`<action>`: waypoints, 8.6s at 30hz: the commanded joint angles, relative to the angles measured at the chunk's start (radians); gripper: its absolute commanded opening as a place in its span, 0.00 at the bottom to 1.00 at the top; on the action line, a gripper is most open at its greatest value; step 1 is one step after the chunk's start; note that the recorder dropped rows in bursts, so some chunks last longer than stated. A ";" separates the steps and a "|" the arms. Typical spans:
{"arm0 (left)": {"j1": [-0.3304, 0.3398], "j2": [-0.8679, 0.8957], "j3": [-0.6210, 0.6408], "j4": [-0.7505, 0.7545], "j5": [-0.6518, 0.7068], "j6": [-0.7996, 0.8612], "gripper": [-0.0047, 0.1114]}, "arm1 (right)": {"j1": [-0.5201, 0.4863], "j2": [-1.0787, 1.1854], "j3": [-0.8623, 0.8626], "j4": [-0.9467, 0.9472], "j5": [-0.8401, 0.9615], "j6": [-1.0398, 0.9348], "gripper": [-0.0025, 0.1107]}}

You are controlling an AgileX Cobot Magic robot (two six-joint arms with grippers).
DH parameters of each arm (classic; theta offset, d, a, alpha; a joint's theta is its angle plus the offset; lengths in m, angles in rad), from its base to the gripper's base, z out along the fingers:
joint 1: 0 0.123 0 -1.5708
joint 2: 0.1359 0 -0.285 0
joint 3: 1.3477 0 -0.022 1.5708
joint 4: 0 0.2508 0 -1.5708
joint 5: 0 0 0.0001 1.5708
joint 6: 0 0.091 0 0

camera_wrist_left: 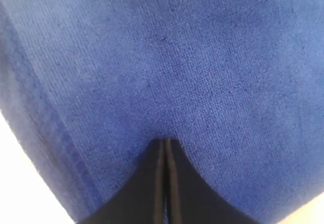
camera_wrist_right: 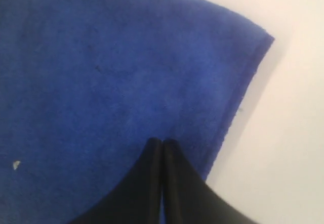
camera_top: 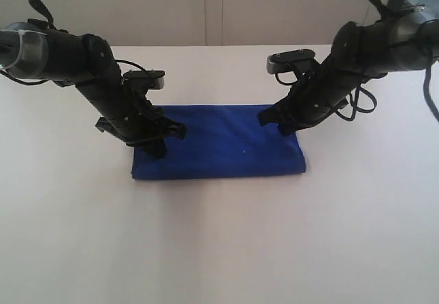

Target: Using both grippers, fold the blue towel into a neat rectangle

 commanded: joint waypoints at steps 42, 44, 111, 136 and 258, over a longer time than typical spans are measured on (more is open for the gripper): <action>0.003 -0.160 0.004 0.175 0.184 0.012 0.04 | -0.008 -0.279 -0.004 -0.147 0.243 0.132 0.02; 0.003 -0.177 0.004 0.163 0.216 0.012 0.04 | -0.008 -0.281 -0.004 -0.145 0.261 0.154 0.02; 0.299 -1.203 0.779 0.185 -0.182 -0.043 0.04 | -0.289 -1.720 0.787 -0.246 -0.063 0.248 0.02; 0.299 -1.203 0.779 0.185 -0.182 -0.043 0.04 | -0.287 -1.781 0.794 -0.248 -0.068 0.250 0.02; 0.299 -1.203 0.779 0.185 -0.191 -0.043 0.04 | -0.237 -2.070 1.367 -0.326 -0.240 0.363 0.02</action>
